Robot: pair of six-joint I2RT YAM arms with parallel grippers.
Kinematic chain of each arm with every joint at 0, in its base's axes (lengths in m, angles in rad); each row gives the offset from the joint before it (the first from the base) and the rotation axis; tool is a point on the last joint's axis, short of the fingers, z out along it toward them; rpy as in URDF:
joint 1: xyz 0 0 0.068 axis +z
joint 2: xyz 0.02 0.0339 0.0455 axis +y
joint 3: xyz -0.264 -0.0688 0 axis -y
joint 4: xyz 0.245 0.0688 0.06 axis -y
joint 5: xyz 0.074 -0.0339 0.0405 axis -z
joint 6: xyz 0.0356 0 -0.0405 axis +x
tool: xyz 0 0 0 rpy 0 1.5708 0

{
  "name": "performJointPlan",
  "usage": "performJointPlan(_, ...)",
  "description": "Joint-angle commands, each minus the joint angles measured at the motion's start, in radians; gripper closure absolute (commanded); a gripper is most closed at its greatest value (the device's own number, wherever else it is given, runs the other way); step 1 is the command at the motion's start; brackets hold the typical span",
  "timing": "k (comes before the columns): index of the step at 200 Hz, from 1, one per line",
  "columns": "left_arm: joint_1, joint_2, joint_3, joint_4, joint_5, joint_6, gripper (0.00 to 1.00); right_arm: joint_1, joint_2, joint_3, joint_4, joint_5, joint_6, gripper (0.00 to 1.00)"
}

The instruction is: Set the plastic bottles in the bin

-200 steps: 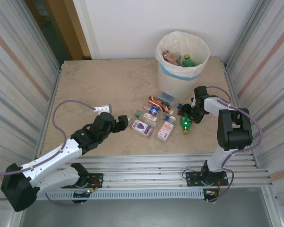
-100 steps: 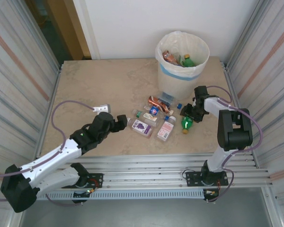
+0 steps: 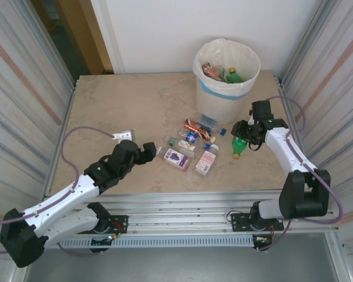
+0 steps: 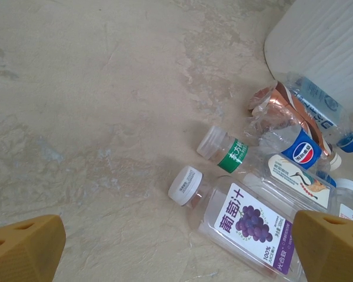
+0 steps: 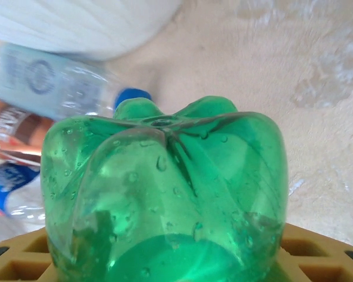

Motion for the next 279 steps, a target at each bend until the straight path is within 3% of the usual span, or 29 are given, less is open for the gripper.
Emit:
performJointPlan(1, 0.010, -0.021, -0.012, -0.017, -0.017, -0.016, 0.01, 0.001, -0.077, 0.084, -0.074, 0.030, 0.004, 0.63)
performJointPlan(55, 0.018, -0.026, -0.018, -0.014, -0.012, -0.015, 0.01, 0.002, -0.135, 0.307, -0.108, 0.017, -0.014, 0.64)
performJointPlan(121, 0.019, -0.024, -0.012, 0.004, -0.001, -0.021, 0.01, 0.003, 0.004, 0.613, -0.023, -0.022, -0.010, 0.65)
performJointPlan(182, 0.019, -0.029, -0.013, 0.003, 0.014, -0.036, 0.01, 0.003, 0.250, 0.918, 0.031, -0.041, 0.002, 0.66)
performJointPlan(279, 0.019, -0.046, -0.014, -0.001, 0.027, -0.054, 0.01, 0.015, 0.690, 1.358, -0.068, -0.053, 0.023, 0.67)
